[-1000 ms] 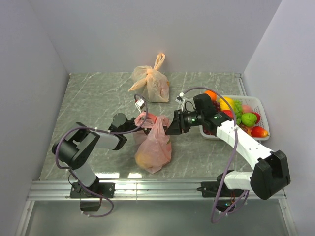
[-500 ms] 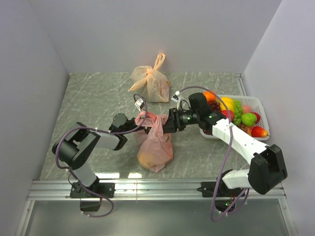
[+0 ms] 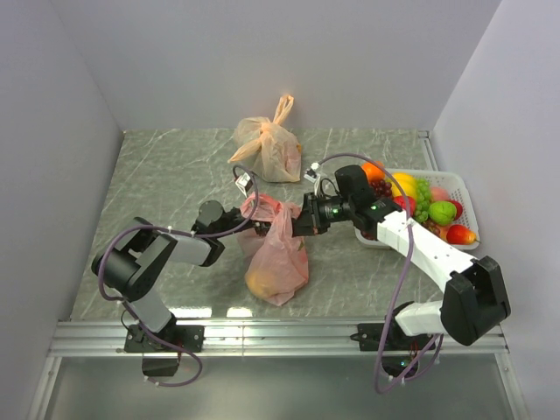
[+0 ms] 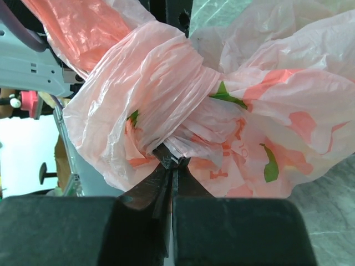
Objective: Place the fake fruits into the plastic bag and tie a complex knot
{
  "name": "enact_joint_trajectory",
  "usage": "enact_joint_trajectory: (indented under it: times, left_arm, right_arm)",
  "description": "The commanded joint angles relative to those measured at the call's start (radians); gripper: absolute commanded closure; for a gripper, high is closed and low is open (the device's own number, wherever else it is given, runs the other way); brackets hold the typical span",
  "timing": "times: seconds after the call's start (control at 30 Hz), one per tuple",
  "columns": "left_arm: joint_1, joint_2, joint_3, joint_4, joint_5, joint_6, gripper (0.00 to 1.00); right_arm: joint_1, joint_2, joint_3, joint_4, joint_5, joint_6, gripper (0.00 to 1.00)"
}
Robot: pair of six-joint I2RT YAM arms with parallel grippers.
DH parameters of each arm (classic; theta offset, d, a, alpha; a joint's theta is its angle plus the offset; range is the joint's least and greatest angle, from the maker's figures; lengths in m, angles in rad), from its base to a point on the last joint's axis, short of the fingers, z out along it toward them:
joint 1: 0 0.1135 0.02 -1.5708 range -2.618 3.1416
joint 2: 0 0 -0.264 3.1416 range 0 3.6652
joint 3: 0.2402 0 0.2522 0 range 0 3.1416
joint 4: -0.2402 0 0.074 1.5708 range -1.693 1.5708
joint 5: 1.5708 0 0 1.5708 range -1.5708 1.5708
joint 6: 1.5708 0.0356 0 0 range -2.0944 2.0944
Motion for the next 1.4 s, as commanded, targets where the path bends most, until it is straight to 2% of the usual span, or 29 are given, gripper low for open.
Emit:
enact_joint_trajectory:
  times: [0.0,0.03,0.07,0.27,0.47,0.6,0.63,0.8,0.83,0.87,0.93,0.97,1.1,1.13,1.17,1.27,1.37]
  left_arm:
    - [-0.003,-0.029,0.010,0.138,0.042,0.019,0.88]
    - [0.000,-0.037,0.007,0.132,0.046,0.030,0.83]
    - [0.005,-0.042,0.005,0.117,0.050,0.036,0.72]
    - [0.048,-0.112,-0.036,0.052,0.103,0.113,0.59]
    - [0.126,-0.224,-0.065,-0.145,0.183,0.248,0.52]
    - [0.170,-0.327,-0.043,-0.444,0.221,0.458,0.50]
    - [0.181,-0.372,-0.030,-0.580,0.226,0.554,0.48]
    - [0.290,-0.505,0.005,-0.921,0.342,0.795,0.43]
    - [0.299,-0.520,0.031,-0.995,0.359,0.903,0.43]
    - [0.313,-0.537,0.048,-1.108,0.376,0.958,0.39]
    - [0.318,-0.581,0.095,-1.229,0.399,1.080,0.32]
    - [0.318,-0.592,0.111,-1.256,0.393,1.105,0.25]
    - [0.319,-0.609,0.164,-1.204,0.362,1.018,0.21]
    - [0.319,-0.603,0.172,-1.178,0.369,0.994,0.14]
    - [0.319,-0.600,0.181,-1.160,0.357,0.977,0.12]
    - [0.315,-0.565,0.217,-1.109,0.323,0.935,0.12]
    - [0.292,-0.533,0.270,-1.139,0.263,0.947,0.15]
  right_arm:
    - [0.014,-0.027,0.016,0.043,0.012,-0.036,1.00]
    - [0.013,-0.030,0.013,0.045,0.009,-0.036,1.00]
    - [0.012,-0.030,0.010,0.043,0.009,-0.042,1.00]
    - [0.011,-0.055,0.015,-0.003,0.020,-0.103,1.00]
    - [0.006,-0.070,0.024,-0.064,0.023,-0.184,1.00]
    - [0.005,-0.071,0.024,-0.064,0.006,-0.189,1.00]
    - [0.005,-0.071,0.024,-0.064,0.005,-0.192,1.00]
    - [0.005,-0.070,0.044,-0.089,0.005,-0.220,1.00]
    - [0.005,-0.070,0.045,-0.093,0.005,-0.229,1.00]
    - [0.005,-0.068,0.052,-0.101,0.005,-0.234,1.00]
    - [0.005,-0.070,0.052,-0.102,0.008,-0.238,1.00]
    - [0.005,-0.071,0.052,-0.105,0.008,-0.240,1.00]
    - [0.006,-0.070,0.056,-0.113,0.014,-0.249,1.00]
    - [0.006,-0.070,0.059,-0.115,0.014,-0.250,1.00]
    - [0.008,-0.068,0.065,-0.119,0.015,-0.252,1.00]
    - [0.009,-0.064,0.078,-0.127,0.014,-0.257,1.00]
    - [0.014,-0.059,0.085,-0.136,0.011,-0.269,1.00]
